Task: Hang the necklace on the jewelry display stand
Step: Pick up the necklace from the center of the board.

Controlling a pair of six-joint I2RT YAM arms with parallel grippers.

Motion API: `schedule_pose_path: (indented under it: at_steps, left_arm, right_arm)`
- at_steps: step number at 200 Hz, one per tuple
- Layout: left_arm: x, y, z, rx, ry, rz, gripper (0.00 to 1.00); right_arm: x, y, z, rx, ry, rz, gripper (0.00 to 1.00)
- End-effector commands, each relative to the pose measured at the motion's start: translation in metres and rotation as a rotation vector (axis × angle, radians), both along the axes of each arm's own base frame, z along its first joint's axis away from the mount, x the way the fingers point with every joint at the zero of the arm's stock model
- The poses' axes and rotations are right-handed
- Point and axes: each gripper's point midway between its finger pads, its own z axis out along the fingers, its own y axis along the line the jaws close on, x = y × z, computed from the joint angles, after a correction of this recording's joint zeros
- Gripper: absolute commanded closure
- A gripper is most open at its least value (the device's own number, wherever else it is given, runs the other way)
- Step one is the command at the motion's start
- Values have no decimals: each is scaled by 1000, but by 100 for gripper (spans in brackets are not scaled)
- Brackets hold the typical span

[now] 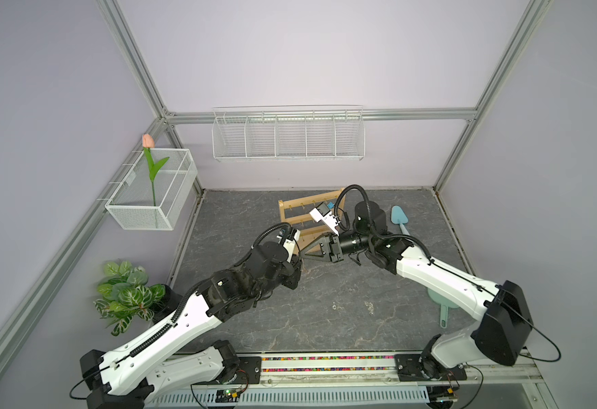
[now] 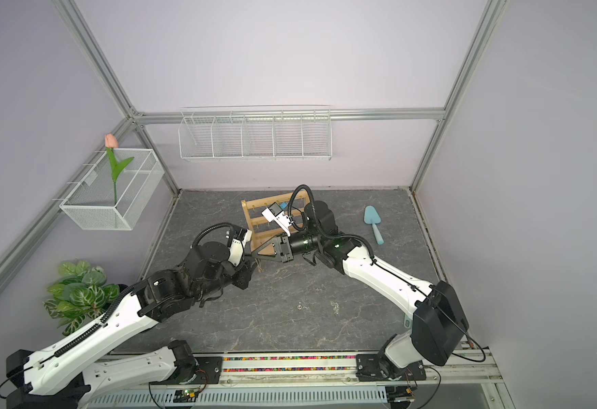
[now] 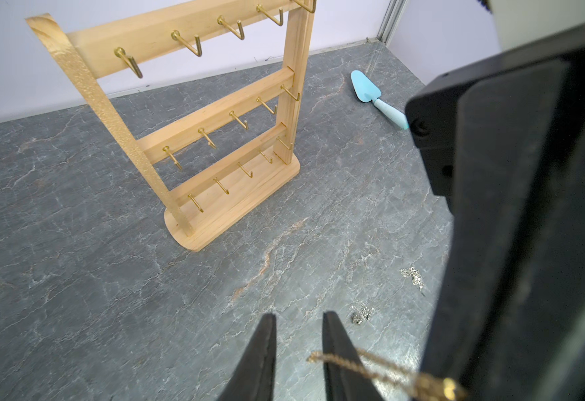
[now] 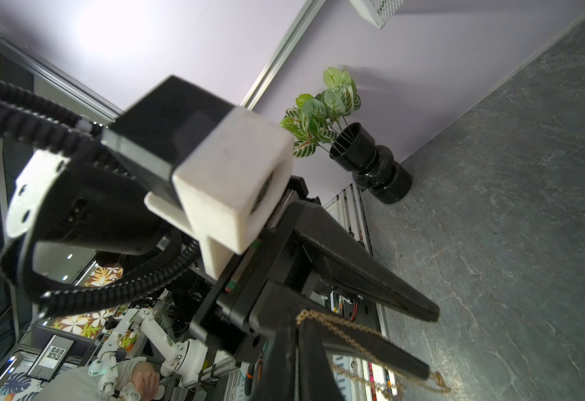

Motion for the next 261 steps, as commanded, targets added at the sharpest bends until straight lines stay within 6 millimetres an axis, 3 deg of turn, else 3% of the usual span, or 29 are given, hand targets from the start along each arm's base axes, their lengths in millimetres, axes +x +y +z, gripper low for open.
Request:
schedule_pose_path:
  at_steps: [1,101,146,179,199,261]
  left_arm:
    - [5,6,3,-9,-26,34,76]
    - [12,16,9,-23,-91,83,88]
    - [13,13,11,-33,-102,69,89]
    - [15,12,14,-41,-117,77,96]
    - [17,14,22,-57,-146,92,100]
    - [18,23,48,-118,-212,114,100]
  right_arm:
    - [-3,4,5,25,-1,22,93]
    - [-3,4,3,25,18,22,93]
    - [-4,5,1,34,34,28,93]
    - [-4,7,-2,32,43,32,93]
    - [-5,8,-4,36,53,36,93]
    - [-3,9,-14,44,75,29,91]
